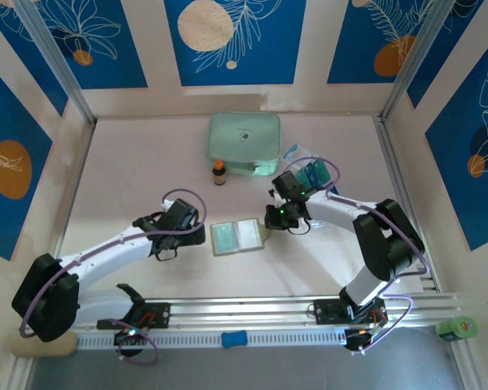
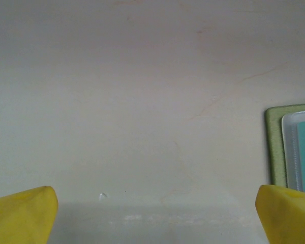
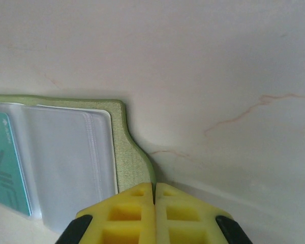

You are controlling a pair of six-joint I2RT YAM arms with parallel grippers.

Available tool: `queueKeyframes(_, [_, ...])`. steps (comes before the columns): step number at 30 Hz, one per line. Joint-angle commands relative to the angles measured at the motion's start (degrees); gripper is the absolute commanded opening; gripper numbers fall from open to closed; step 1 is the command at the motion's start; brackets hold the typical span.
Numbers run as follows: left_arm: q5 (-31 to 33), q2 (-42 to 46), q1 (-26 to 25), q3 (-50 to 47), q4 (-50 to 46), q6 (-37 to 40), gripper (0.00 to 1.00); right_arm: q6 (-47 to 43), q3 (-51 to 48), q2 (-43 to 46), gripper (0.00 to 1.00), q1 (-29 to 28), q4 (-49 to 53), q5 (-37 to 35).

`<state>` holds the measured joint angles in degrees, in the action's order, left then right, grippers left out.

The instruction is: Put the credit cards into the card holder

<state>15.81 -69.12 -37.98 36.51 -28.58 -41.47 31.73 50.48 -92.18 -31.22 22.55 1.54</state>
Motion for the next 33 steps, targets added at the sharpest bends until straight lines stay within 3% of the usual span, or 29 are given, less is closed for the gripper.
queueKeyframes(1, [-2.0, -1.1, 0.5, 2.0, 1.4, 1.1, 1.00, -0.6, -0.5, 2.0, 0.20, 0.6, 1.1, 1.4])
queueKeyframes(3, [-2.4, -1.5, 0.4, 2.0, 1.6, 1.1, 1.00, -0.6, -0.1, 3.5, 0.25, 0.6, 1.7, 1.6])
queueKeyframes(7, [-3.2, -2.5, 0.3, 1.9, 2.5, 1.1, 1.00, 0.3, 1.3, 5.8, 0.22, 0.4, 2.3, 3.3])
queueKeyframes(14, [-4.1, -5.4, -0.2, 1.8, 4.4, 0.9, 1.00, 3.3, 3.8, 4.8, 0.00, -3.5, -1.2, 6.7])
queueKeyframes(23, [-4.4, -9.8, -1.0, 1.9, 5.8, 1.2, 1.00, 5.3, 7.2, -3.5, 0.00, -10.3, -6.1, 7.2])
queueKeyframes(33, [-4.6, -12.2, -1.7, 2.0, 6.5, 1.4, 1.00, 5.8, 8.5, -8.5, 0.00, -11.9, -8.0, 7.7])
